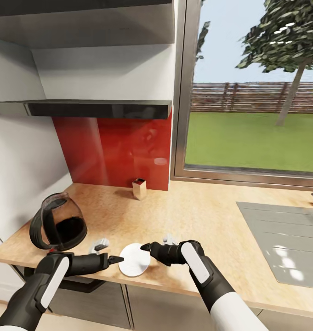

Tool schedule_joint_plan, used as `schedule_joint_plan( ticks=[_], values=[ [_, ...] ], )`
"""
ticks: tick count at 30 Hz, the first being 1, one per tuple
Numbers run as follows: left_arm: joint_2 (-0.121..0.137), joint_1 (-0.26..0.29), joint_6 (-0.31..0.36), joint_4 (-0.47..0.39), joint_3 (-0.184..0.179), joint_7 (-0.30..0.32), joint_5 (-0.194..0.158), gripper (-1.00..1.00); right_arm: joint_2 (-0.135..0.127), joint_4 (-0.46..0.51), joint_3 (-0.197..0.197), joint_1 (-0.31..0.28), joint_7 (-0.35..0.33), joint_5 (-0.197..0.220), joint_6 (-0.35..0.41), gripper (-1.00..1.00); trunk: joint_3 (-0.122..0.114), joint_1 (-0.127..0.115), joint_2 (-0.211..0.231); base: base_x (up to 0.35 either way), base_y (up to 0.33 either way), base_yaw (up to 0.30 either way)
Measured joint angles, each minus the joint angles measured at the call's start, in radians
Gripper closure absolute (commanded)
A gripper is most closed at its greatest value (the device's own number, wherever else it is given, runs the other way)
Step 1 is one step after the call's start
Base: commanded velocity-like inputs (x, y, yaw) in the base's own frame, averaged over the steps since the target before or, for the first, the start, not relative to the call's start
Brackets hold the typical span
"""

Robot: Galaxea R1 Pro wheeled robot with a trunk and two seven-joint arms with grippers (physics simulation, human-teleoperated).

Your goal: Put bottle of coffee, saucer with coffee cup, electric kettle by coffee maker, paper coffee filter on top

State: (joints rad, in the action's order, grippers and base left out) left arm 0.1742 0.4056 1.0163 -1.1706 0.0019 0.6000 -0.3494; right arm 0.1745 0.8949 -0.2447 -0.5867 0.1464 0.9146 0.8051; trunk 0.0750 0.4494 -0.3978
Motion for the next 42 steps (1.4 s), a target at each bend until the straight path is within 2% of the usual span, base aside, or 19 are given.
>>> schedule_joint_plan(
  ticks=[23, 32, 37, 42],
  values=[
    [-0.003, 0.0, -0.001, 0.001, -0.001, 0.0, 0.002, -1.0, 0.0, -0.004, 0.002, 0.0, 0.0, 0.0, 0.0, -1.0, 0.0, 0.0, 0.0, 0.045, 0.0, 0.0],
    [-0.005, 0.0, -0.003, 0.002, -0.014, -0.006, 0.012, -1.0, 0.0, -0.048, 0.001, -0.001, -0.003, 0.006, -0.003, -1.0, 0.0, 0.0, 0.0, 0.045, 0.0, 0.0],
    [-0.008, 0.0, -0.002, 0.008, -0.019, -0.007, 0.011, -1.0, 0.0, -0.05, 0.001, -0.001, -0.003, 0.006, -0.003, -1.0, 0.0, 0.0, 0.0, 0.001, 0.0, 0.0],
    [-0.013, 0.001, -0.005, 0.038, -0.023, -0.003, -0.005, -1.0, 0.0, -0.05, 0.001, 0.0, -0.002, 0.009, -0.003, -1.0, 0.0, 0.0, -0.001, 0.0, 0.0, 0.0]
  ],
)
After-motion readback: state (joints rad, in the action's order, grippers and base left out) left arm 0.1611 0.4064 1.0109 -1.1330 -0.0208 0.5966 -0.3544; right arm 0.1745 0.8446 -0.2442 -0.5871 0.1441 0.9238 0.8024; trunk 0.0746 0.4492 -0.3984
